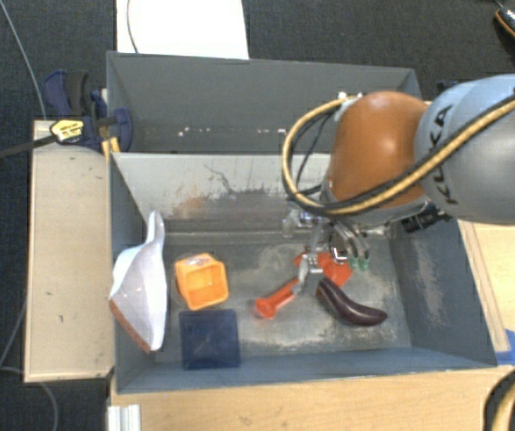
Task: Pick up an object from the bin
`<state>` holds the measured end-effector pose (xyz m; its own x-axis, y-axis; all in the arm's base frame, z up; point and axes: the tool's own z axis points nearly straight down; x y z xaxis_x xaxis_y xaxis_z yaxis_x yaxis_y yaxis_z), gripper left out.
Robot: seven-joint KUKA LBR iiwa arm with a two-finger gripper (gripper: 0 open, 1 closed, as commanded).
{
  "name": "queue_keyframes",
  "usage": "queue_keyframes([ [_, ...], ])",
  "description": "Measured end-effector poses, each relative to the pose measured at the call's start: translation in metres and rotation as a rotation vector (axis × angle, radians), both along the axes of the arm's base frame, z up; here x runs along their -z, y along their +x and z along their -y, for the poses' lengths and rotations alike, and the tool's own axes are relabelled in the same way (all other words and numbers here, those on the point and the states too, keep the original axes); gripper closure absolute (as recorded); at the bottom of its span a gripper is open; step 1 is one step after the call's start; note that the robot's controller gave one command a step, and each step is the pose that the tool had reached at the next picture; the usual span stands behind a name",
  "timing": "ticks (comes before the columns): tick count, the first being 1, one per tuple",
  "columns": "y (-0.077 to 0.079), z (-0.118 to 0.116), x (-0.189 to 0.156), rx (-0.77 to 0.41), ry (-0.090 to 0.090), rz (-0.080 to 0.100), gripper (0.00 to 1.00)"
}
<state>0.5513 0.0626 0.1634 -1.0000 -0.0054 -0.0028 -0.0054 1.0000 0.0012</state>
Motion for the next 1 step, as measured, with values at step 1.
queue_keyframes([
  [1, -0.0240, -0.0072, 0.0953, -0.428, 0.001, -0.007, 0.00],
])
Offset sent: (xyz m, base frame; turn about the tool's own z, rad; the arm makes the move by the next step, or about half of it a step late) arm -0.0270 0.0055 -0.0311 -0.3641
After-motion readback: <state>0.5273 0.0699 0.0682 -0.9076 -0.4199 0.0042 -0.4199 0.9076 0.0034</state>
